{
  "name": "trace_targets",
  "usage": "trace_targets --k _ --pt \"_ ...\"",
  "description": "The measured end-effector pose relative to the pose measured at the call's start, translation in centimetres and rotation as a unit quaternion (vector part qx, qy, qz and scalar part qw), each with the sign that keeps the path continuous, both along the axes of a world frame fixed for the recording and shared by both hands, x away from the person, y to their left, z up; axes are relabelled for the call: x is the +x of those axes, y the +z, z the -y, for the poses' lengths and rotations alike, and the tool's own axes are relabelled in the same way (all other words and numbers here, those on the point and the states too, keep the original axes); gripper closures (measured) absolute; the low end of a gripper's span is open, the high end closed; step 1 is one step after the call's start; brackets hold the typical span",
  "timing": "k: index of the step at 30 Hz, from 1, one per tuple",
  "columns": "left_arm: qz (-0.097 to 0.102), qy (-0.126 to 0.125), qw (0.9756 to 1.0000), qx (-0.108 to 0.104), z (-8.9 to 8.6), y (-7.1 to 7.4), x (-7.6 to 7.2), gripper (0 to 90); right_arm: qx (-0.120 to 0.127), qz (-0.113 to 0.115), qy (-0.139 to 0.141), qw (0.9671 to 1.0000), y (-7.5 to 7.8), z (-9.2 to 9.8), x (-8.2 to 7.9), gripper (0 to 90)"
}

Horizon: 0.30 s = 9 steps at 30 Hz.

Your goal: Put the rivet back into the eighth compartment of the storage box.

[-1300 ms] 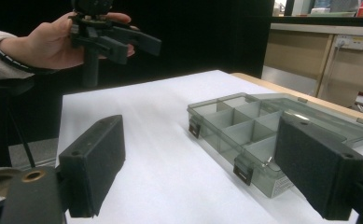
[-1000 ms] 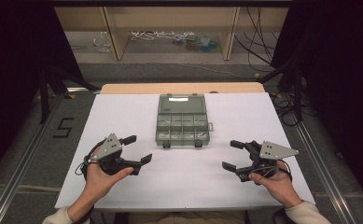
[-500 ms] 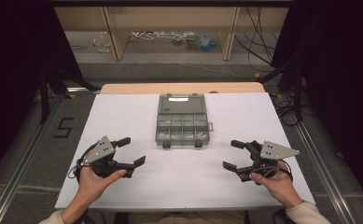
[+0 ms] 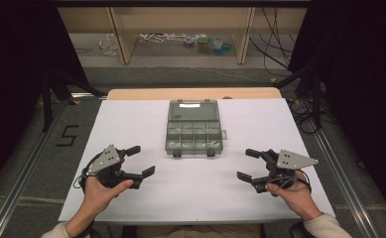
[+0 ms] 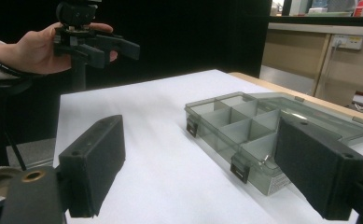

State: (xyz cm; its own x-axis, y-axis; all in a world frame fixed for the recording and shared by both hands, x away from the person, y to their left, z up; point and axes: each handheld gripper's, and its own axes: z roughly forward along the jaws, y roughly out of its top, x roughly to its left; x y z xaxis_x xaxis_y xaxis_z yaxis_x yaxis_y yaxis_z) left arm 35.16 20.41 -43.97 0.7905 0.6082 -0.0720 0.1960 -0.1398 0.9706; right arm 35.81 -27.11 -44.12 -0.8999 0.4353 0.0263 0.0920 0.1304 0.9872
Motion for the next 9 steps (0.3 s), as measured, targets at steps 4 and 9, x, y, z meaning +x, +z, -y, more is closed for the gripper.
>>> trace_targets --k 4,9 --pt "-0.006 -0.005 1.0 0.0 0.28 -0.15 0.13 10.2 0.003 -0.002 -0.004 1.0 -0.07 -0.02 0.02 17.5" --pt "-0.012 -0.007 0.9999 0.009 0.54 -0.2 0.23 10.2 0.004 -0.002 -0.002 1.0 -0.15 0.05 0.16 17.5"
